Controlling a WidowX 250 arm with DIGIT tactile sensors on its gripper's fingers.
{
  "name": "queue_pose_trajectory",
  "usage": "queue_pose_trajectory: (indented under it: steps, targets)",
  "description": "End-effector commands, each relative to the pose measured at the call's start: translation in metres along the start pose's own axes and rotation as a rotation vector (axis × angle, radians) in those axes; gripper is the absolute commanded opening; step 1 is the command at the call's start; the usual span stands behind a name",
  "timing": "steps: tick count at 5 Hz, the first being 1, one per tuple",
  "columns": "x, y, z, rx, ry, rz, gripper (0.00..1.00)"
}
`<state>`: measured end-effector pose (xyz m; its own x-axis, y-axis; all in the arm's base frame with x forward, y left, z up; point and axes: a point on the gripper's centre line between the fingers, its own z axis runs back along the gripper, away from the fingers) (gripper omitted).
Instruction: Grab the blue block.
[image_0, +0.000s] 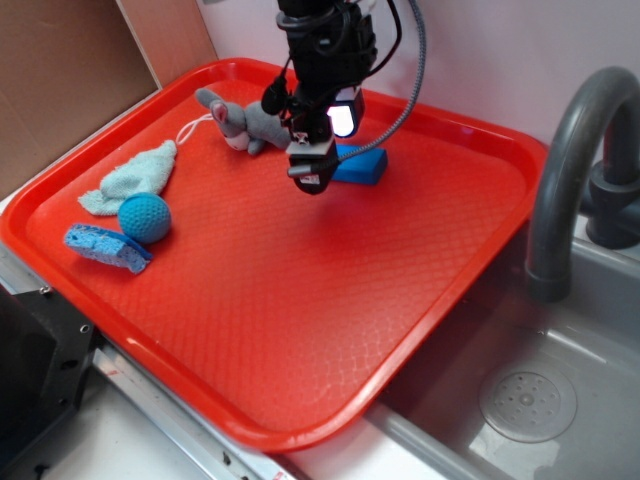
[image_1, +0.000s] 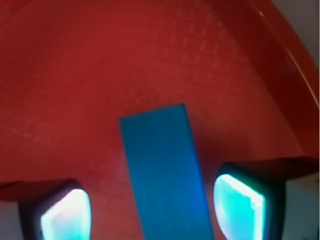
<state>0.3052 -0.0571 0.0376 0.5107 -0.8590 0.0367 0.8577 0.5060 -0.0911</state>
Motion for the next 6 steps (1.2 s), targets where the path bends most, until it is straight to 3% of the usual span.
queue_pose_trajectory:
  steps: [1,2,4,5,6]
  targets:
    - [0.014,-0.012,-0.009,0.017,-0.001,-0.045,1.00]
    - [0.014,-0.017,-0.007,0.042,0.005,-0.074,0.00]
    - [0.012,-0.019,-0.003,0.044,-0.001,-0.065,0.00]
    - [0.002,-0.007,0.028,0.079,0.031,0.187,0.00]
    - [-0.004,-0.013,0.078,0.137,-0.007,0.435,0.00]
